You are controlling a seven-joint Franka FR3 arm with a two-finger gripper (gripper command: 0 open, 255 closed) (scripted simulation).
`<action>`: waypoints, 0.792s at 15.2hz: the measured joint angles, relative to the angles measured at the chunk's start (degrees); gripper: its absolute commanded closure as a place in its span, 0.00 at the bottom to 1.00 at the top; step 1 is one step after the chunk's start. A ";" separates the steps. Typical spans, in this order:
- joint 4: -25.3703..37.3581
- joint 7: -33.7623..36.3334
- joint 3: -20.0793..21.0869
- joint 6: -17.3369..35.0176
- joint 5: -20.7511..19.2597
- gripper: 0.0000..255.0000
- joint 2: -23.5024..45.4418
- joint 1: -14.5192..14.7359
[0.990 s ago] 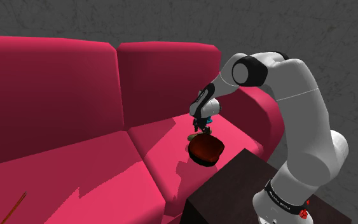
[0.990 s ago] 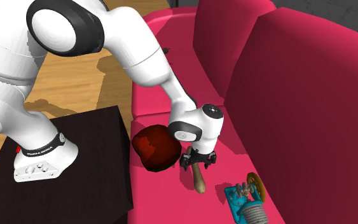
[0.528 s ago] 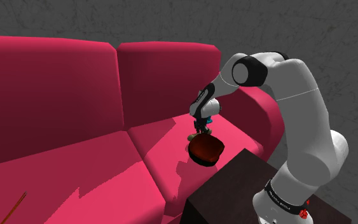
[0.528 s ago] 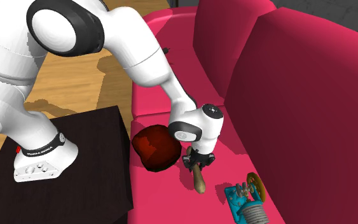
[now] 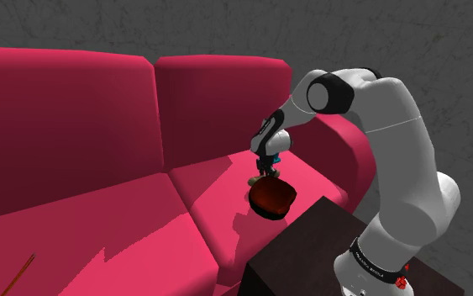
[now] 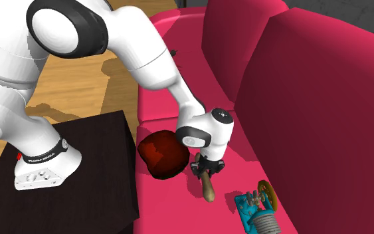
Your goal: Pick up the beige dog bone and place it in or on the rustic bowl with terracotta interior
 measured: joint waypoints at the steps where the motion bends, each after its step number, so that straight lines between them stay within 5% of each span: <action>1: -0.23 0.10 -0.12 -0.32 -0.09 1.00 -0.54 0.16; 12: -2.92 0.71 -2.01 -5.19 -1.71 1.00 -8.11 1.60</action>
